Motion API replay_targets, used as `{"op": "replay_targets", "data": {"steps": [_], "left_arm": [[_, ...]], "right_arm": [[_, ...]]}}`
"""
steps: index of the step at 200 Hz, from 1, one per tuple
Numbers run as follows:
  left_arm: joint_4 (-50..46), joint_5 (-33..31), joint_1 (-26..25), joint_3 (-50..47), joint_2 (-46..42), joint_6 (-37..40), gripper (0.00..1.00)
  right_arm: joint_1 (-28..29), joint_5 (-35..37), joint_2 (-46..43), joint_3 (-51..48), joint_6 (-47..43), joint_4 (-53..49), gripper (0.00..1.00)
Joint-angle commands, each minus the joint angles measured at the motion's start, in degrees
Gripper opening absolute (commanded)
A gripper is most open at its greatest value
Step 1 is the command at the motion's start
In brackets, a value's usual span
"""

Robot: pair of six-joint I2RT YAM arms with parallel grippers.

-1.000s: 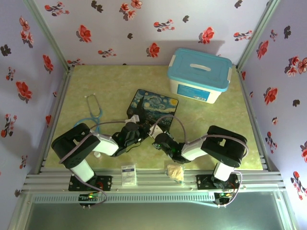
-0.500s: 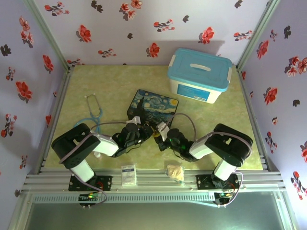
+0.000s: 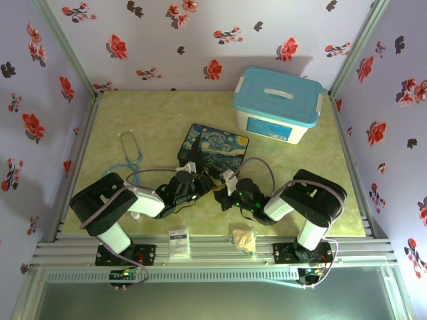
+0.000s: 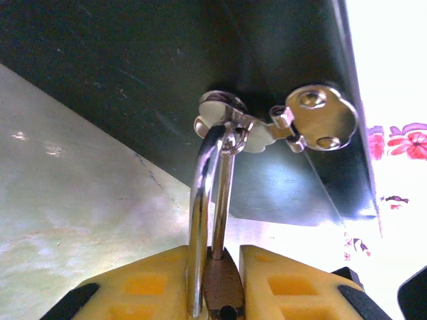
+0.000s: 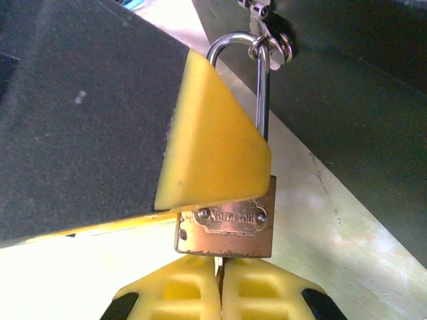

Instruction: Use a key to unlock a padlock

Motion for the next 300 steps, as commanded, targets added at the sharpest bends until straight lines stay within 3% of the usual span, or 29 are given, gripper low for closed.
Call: {"op": "replay_targets", "data": {"steps": [1, 21, 29, 37, 69, 143, 223, 300], "left_arm": [[-2.5, -0.2, -0.5, 1.1, -1.0, 1.9, 0.19], [-4.6, -0.2, -0.5, 1.8, -1.1, 2.8, 0.11], [-5.1, -0.3, -0.4, 1.9, -1.4, 3.0, 0.11], [-6.1, -0.4, -0.4, 2.0, -1.8, 3.4, 0.10], [-16.4, -2.1, 0.4, 3.3, -5.8, 7.6, 0.10], [-31.0, -2.5, 2.1, 8.4, -4.9, 16.2, 0.13], [-45.7, -10.9, -1.0, 16.3, -2.3, 22.8, 0.22], [-40.9, -11.0, -2.9, 15.1, -0.5, 20.0, 0.31]], "right_arm": [[-0.6, 1.7, -1.3, 1.5, 1.2, 0.3, 0.05], [-0.5, 2.2, -2.1, 1.5, 0.9, -1.2, 0.12], [-0.6, 2.7, -2.8, 1.4, 1.0, -2.3, 0.25], [-0.5, 3.2, -3.9, 1.3, 1.1, -3.8, 0.30], [-0.6, 9.0, -10.5, -0.8, 4.2, -9.2, 0.38], [-1.0, 16.0, -13.7, 1.7, 5.6, -16.0, 0.38], [-1.0, 19.2, -14.1, 1.4, 6.0, -17.9, 0.35], [-1.0, 18.5, -10.4, 1.4, 6.7, -15.7, 0.33]]}}
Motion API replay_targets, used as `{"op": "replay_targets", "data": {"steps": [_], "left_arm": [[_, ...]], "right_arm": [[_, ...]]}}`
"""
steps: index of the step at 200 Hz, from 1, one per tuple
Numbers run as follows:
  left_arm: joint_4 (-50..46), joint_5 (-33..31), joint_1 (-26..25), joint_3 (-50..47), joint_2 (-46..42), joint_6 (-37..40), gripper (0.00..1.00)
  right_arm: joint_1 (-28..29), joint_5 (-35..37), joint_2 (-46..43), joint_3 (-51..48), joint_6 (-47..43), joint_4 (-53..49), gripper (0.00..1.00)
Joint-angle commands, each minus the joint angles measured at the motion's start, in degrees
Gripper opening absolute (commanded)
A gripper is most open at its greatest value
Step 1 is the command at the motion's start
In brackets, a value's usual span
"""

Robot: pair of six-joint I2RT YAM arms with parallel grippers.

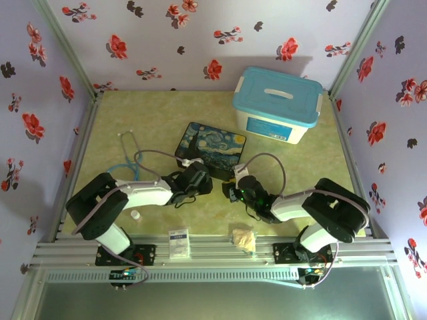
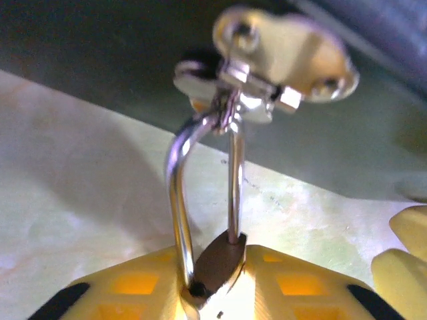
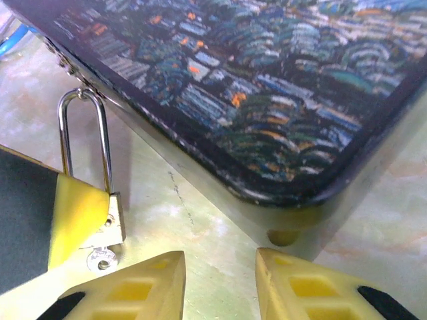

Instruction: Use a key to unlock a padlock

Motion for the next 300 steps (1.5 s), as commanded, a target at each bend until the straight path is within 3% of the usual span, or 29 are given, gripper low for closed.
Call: {"op": "replay_targets", "data": {"steps": [1, 66, 121, 172, 217, 286, 300], "left_arm": [[0.2, -0.6, -0.5, -1.0, 1.6, 0.0, 0.31], [-2.6, -1.3, -1.3, 0.5, 3.2, 0.3, 0.29], [-15.2, -9.0, -2.8, 4.4, 1.4, 3.8, 0.26], [-18.7, -12.1, -3.6, 7.0, 2.6, 6.0, 0.22], [-27.7, -20.1, -6.1, 12.7, 5.2, 9.5, 0.21], [-28.0, -20.3, -7.4, 14.7, 9.4, 9.7, 0.20], [-29.3, -21.0, -8.1, 15.7, 9.8, 9.5, 0.24]], "right_arm": [[-0.4, 1.3, 1.2, 1.0, 0.9, 1.7, 0.32], [-0.4, 1.5, 0.7, 0.9, 0.6, 1.0, 0.31], [-0.4, 2.0, -0.3, 1.3, 0.1, -0.4, 0.31], [-0.4, 2.3, -0.1, 1.3, -0.1, -0.7, 0.30], [-0.4, 2.3, 0.2, 1.0, 0.1, -0.6, 0.30], [-0.4, 3.4, -0.6, 0.2, 0.3, -0.9, 0.30], [-0.5, 3.3, -0.6, 0.1, 0.5, -0.9, 0.30]]}}
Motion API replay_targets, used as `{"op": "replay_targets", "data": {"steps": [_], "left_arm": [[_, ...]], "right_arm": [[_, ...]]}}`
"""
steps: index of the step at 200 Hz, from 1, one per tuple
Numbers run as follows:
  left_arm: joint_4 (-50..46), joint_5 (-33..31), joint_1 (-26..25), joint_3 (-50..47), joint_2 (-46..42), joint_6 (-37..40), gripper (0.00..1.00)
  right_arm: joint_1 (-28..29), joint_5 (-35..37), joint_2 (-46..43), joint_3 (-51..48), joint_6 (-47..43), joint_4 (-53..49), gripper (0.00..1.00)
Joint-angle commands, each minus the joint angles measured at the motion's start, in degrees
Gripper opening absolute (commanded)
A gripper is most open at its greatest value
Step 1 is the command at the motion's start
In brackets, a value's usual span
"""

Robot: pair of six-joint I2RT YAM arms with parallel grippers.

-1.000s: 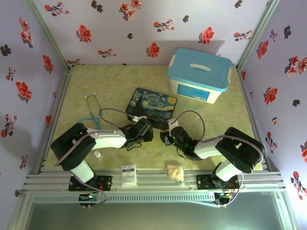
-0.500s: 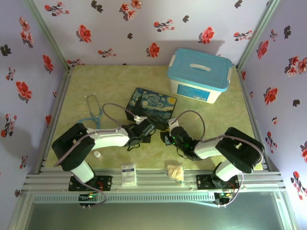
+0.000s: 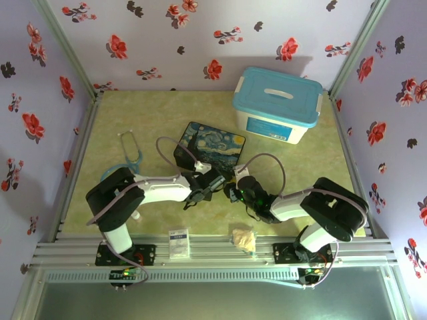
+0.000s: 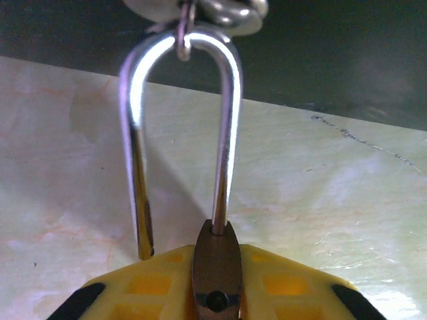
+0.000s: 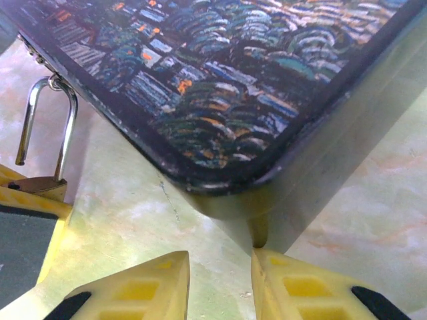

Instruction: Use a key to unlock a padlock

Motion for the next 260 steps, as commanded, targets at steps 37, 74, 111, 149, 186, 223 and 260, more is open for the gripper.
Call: {"op": "replay_targets", "data": {"steps": [37, 74, 111, 149, 186, 223, 260], "left_arm": [[-3.4, -3.2, -2.9, 2.8, 1.3, 0.3, 0.29], [-2.9, -2.6, -3.4, 3.1, 0.6, -0.2, 0.34], [-0.7, -1.3, -3.4, 1.6, -5.0, 1.5, 0.53], [1.8, 0.3, -2.1, -1.6, -14.5, 3.3, 0.71], [9.4, 9.5, 3.3, -8.2, -22.3, 3.7, 0.73], [14.6, 13.7, 8.8, -13.2, -28.8, 3.5, 0.81], [14.4, 13.6, 10.5, -14.3, -32.1, 4.2, 0.81]], "right_arm": [[-0.5, 2.7, -1.1, -0.2, 0.8, 0.1, 0.30], [-0.5, 3.3, -1.8, -0.4, 1.3, -0.2, 0.32], [-0.5, 5.0, -5.0, 0.2, 0.1, -4.5, 0.50], [-3.0, 4.3, -5.9, 1.1, -0.8, -6.2, 0.56], [-6.6, 4.2, -5.4, 2.7, 0.7, -7.4, 0.55], [-9.9, 6.6, -4.1, 7.5, 1.8, -13.7, 0.53], [-10.6, 6.6, -6.7, 9.0, 1.7, -18.0, 0.48]]}}
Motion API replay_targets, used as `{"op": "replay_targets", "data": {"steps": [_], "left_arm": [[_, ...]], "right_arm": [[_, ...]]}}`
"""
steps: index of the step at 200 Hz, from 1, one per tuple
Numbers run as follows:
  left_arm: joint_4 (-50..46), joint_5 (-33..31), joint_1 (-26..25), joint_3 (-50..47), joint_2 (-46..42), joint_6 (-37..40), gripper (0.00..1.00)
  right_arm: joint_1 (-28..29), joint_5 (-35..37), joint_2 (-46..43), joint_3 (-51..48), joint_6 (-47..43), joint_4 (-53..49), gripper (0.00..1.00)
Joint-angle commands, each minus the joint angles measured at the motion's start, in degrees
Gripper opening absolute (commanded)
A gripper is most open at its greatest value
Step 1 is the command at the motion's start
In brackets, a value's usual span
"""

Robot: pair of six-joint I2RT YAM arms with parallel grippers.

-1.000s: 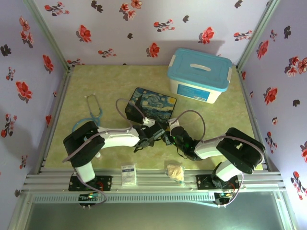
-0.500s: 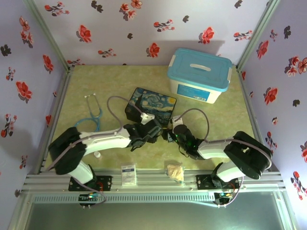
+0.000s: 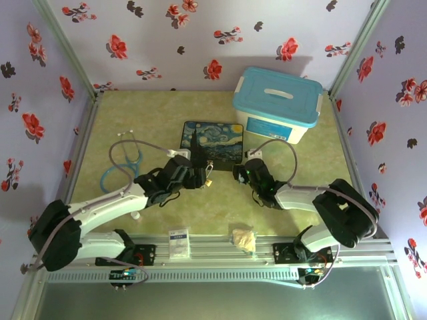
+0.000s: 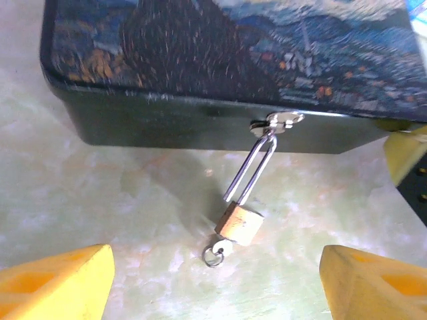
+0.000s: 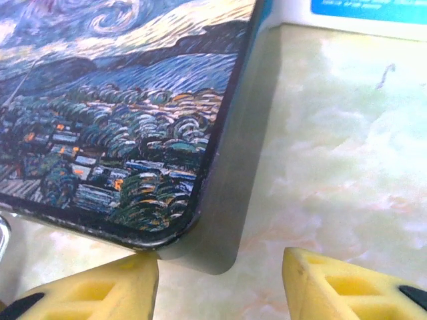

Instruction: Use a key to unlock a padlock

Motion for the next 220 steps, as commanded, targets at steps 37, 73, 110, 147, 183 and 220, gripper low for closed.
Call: {"op": "replay_targets", "data": {"steps": [37, 73, 110, 147, 183, 220], "left_arm": [[7.1, 2.9, 2.1, -5.7, -4.9, -1.9, 1.00], [11.9, 3.9, 3.7, -10.6, -8.2, -4.6, 1.00], [12.1, 4.0, 4.7, -12.8, -9.5, -5.2, 1.00], [12.1, 4.2, 5.2, -15.5, -12.0, -5.9, 1.00], [12.6, 4.2, 5.5, -17.7, -13.4, -6.5, 1.00], [11.5, 4.0, 6.1, -18.1, -13.7, -5.7, 1.00]], "right_arm": [[5.1, 1.4, -10.7, -0.4, 7.8, -11.6, 0.63], [9.0, -4.7, -11.3, -2.3, 11.9, -6.4, 0.73], [12.4, -6.5, 0.2, 7.0, 10.6, -8.9, 0.67], [13.6, -10.2, 9.0, 13.4, 10.3, -7.4, 0.56], [13.7, -11.8, 12.6, 13.7, 9.8, -7.2, 0.49], [13.7, -12.1, 14.6, 14.1, 9.0, -7.0, 0.44]]}}
